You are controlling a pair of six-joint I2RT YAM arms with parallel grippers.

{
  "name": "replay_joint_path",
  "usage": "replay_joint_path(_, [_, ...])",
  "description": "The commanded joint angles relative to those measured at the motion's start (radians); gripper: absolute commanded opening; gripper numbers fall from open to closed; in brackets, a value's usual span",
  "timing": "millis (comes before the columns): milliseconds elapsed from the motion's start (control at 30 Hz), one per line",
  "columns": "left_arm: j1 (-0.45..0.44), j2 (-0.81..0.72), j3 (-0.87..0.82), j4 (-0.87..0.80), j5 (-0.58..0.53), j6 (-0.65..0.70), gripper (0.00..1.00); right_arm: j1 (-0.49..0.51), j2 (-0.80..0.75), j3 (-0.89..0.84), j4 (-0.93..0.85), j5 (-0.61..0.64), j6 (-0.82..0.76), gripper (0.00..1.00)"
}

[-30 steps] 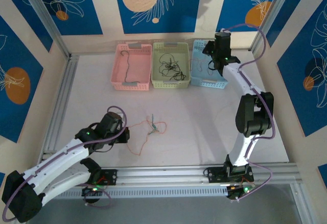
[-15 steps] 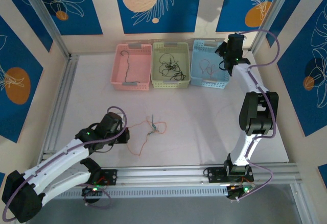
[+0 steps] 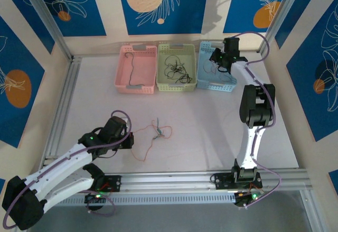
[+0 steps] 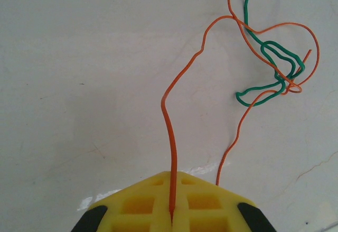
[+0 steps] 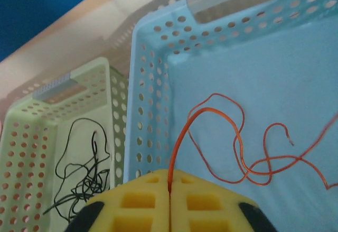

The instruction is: Untangle the cables

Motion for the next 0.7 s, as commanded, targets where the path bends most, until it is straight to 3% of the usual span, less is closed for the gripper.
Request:
replay_joint_path(0, [-0.010,-0.003,-0.009,0.014,0.015,-0.001,0.00,0.000,-0.005,0.043,-0.066,-0.053,-0.020,0.25])
replay_joint_path(100, [-0.011,-0.003,-0.007,0.013,0.013,-0.001,0.00,-0.001,-0.087,-0.054,0.011,-0.010,0.001,0.41])
replay_joint_path(167, [-0.011,-0.004,-0.001,0.010,0.011,-0.001,0.00,0.000,-0.140,-0.090,0.024,-0.020,-0.011,0.46])
replay_joint_path(300, [-0.011,-0.006,0.016,0.019,0.007,0.001,0.00,0.027,-0.274,-0.162,0.005,-0.042,-0.053,0.48])
replay_joint_path(500, [-0.010,-0.060,0.053,0.023,-0.061,-0.010,0.00,0.094,-0.526,-0.443,0.061,-0.128,-0.024,0.46])
replay_joint_path(667, [-0.010,-0.075,0.218,-0.067,-0.115,0.070,0.00,0.210,-0.639,-0.651,0.092,-0.199,-0.009,0.44])
